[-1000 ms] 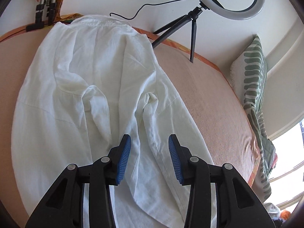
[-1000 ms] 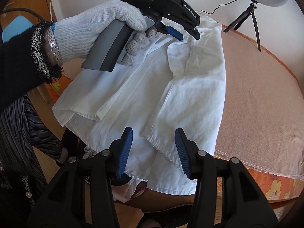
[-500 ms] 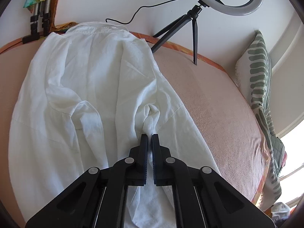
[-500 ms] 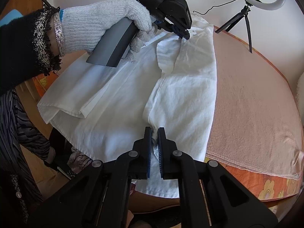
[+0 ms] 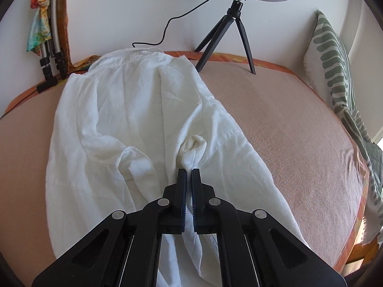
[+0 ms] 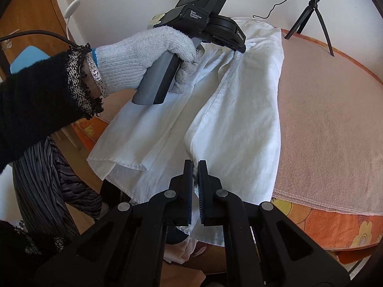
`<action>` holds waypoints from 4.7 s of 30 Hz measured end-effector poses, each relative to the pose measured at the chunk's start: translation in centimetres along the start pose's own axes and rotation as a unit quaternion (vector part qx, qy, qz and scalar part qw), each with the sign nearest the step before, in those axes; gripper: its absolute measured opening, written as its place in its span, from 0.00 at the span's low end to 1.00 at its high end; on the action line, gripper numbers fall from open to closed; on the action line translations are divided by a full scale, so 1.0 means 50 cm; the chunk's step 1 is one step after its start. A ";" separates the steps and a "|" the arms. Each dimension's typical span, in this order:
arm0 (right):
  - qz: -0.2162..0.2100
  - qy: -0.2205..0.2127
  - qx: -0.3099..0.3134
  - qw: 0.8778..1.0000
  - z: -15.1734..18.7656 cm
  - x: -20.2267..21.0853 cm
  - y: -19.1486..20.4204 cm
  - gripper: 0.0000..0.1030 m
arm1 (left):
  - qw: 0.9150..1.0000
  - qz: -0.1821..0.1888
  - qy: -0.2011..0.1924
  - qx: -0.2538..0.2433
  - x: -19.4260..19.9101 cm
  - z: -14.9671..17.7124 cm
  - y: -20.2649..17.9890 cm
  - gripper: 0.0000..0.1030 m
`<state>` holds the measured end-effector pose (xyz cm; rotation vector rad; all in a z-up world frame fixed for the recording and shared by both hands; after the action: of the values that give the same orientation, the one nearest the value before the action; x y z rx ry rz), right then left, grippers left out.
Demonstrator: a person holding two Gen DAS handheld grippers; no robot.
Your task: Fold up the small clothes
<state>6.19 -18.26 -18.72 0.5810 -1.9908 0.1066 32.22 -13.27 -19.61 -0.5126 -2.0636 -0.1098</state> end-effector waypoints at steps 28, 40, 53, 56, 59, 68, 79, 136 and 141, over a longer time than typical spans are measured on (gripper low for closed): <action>-0.081 0.010 -0.156 0.984 0.072 0.015 -0.148 0.09 | 0.983 0.032 0.031 -0.181 0.017 0.056 -0.194 0.10; -0.129 0.004 -0.181 0.975 0.105 0.052 -0.163 0.07 | 0.968 0.012 0.013 -0.252 0.047 0.115 -0.236 0.09; -0.081 -0.071 -0.204 0.973 0.099 0.152 -0.237 0.07 | 0.961 0.098 0.017 -0.259 0.136 0.289 -0.323 0.09; -0.082 -0.070 -0.201 0.974 0.078 0.153 -0.250 0.07 | 0.961 0.124 0.016 -0.248 0.165 0.325 -0.328 0.09; -0.077 -0.063 -0.184 0.978 0.046 0.143 -0.254 0.09 | 0.959 0.157 0.034 -0.234 0.205 0.365 -0.326 0.09; -0.045 -0.062 -0.077 0.994 -0.124 0.051 -0.233 0.09 | 0.985 0.114 -0.038 -0.122 0.357 0.363 -0.150 0.10; -0.043 0.006 -0.113 0.993 -0.214 -0.139 -0.283 0.09 | 0.998 0.048 -0.033 -0.026 0.340 0.376 0.028 0.10; 0.092 0.042 0.117 0.988 0.021 -0.059 -0.017 0.19 | 0.987 0.155 -0.015 0.037 0.301 0.240 0.049 0.42; 0.083 0.036 0.109 0.990 0.020 -0.059 -0.019 0.06 | 0.987 0.150 -0.022 0.042 0.207 0.090 0.045 0.49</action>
<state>6.90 -18.39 -21.90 0.5405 -1.9688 0.4469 24.92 -6.70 -13.55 -0.7730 -1.9996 0.1671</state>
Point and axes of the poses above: each gripper's, at about its wrist camera, not at the fingertips, and x roughly against the way its jaws point, y to its left, z to its underside, the point moved 7 cm from there along -x, roughly the way its jaws point, and after that the axes turned 6 degrees about y, right-handed, at the moved point
